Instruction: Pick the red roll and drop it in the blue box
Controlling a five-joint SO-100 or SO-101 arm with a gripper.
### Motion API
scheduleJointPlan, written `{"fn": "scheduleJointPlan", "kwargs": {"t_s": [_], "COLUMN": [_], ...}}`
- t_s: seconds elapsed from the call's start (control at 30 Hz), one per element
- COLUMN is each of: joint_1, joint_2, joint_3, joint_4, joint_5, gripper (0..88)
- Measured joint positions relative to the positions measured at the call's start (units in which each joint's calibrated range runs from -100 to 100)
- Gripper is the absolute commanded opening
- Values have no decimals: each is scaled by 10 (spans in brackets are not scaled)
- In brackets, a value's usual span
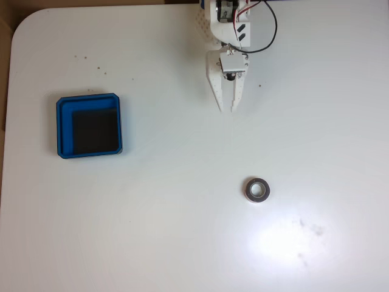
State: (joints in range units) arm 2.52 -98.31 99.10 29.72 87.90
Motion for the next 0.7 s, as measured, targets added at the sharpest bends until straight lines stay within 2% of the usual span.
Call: {"fn": "scheduleJointPlan", "kwargs": {"t_s": [0.53,0.7], "joint_1": [-1,-69], "joint_2": [0,0], "joint_3": [0,0], "joint_4": [0,0], "joint_5": [0,-1], "gripper": [24,24]}}
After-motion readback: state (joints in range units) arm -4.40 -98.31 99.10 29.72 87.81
